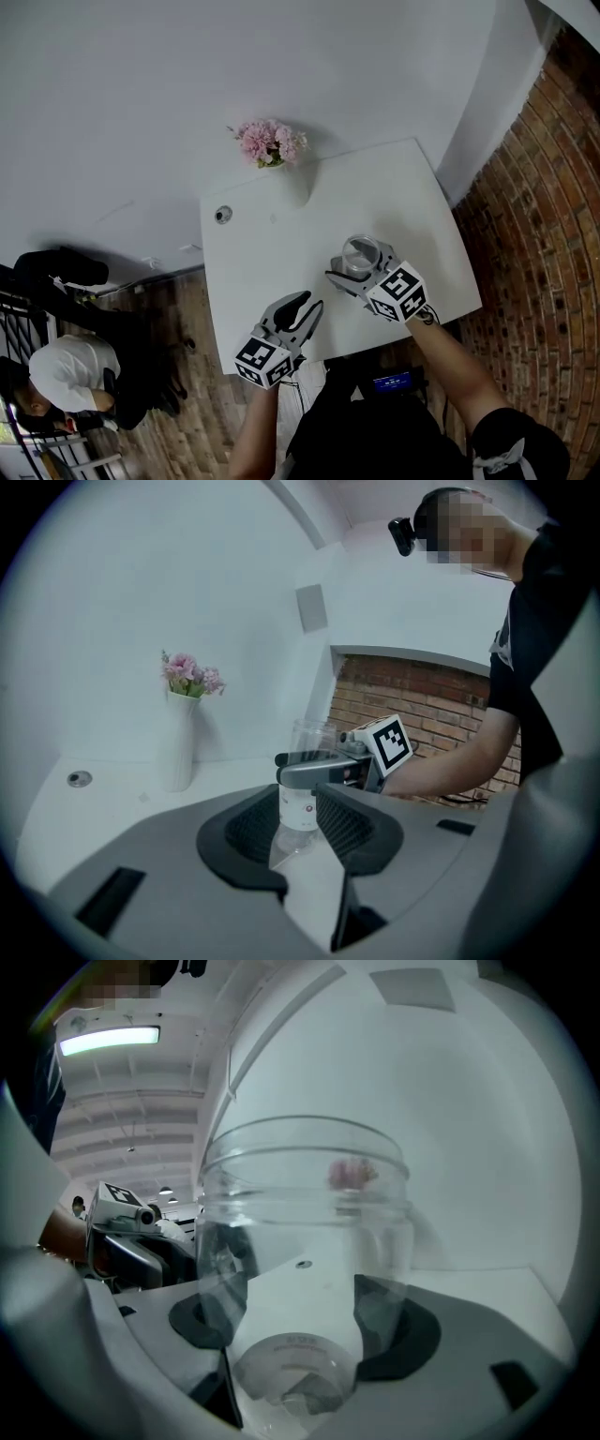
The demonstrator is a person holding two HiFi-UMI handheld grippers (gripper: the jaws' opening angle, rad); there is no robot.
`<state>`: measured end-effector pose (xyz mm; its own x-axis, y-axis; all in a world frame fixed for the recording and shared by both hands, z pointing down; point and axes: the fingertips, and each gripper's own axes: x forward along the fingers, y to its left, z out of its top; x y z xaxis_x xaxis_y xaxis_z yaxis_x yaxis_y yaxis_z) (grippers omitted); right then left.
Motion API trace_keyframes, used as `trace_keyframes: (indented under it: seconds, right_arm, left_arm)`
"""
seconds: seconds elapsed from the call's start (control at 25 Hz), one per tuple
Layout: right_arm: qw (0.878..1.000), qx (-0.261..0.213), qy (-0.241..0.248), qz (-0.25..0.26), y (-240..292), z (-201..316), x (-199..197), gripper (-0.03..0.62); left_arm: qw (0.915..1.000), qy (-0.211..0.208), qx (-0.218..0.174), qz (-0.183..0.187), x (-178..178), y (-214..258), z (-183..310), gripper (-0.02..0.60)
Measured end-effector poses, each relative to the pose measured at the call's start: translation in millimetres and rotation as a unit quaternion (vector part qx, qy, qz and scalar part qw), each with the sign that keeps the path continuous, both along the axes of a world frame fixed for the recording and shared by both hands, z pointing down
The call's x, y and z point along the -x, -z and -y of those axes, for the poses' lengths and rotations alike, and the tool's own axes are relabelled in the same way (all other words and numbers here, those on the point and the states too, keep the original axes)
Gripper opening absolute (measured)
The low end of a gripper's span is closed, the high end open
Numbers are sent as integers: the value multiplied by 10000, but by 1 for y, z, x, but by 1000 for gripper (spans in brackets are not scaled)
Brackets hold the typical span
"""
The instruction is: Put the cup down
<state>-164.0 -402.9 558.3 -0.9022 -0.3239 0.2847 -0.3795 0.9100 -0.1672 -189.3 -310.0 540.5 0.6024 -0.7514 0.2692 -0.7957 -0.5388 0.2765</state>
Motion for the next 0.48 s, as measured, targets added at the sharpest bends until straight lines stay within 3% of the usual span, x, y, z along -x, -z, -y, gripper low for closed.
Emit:
trace_keyframes:
  seconds: [0.48]
  right_arm:
    - [9991,-407,66,32,-31,27,22,368]
  left_arm:
    - [9996,121,206,-145,9,-19,21,115]
